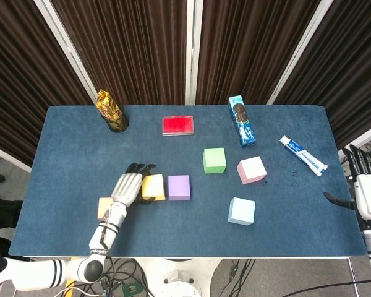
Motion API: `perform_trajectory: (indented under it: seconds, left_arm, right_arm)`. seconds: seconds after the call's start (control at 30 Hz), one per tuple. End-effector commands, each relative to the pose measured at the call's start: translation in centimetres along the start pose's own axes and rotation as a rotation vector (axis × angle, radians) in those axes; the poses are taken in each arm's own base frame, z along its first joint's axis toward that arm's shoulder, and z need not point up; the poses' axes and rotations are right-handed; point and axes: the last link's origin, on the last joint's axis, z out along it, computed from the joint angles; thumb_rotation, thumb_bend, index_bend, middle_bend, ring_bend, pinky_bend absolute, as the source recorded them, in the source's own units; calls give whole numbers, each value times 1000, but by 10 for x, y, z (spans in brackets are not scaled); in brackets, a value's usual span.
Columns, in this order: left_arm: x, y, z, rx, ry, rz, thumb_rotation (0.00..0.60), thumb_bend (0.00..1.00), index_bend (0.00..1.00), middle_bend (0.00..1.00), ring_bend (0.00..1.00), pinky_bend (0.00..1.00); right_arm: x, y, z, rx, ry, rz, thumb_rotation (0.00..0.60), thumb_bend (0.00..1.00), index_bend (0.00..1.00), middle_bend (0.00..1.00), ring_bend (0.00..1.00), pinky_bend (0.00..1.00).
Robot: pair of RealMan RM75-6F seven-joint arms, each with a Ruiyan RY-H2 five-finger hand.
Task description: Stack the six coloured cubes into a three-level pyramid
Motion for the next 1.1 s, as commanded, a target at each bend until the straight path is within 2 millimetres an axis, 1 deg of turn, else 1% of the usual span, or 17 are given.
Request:
perform_trajectory:
  seconds: [0.03,0.2,0.67,0.9,1.1]
  left_arm:
    - [-1,2,0,-3,2,0,600,291,136,539,104,74]
    - [-1,7,3,-8,10,-3,600,291,136,546,110,74]
    - [-6,9,4,4,12,1,600,291,137,542,110,71]
    - [-3,8,0,17,32,-15,600,291,136,541,110,55]
    - [-5,12,-4,5,17,-18,600,291,136,539,110,55]
  right_arm:
    - [0,1,1,-3,-2,1,600,0,0,0,0,0]
    - [-1,1,0,-5,-4,-3,600,0,0,0,0,0]
    - [-1,2,0,-7,-7,-8,600,0,0,0,0,0]
    - [-2,4,0,-11,-11,-10,600,0,0,0,0,0]
    - [0,1,1,-1,-4,-14,600,0,0,0,0,0]
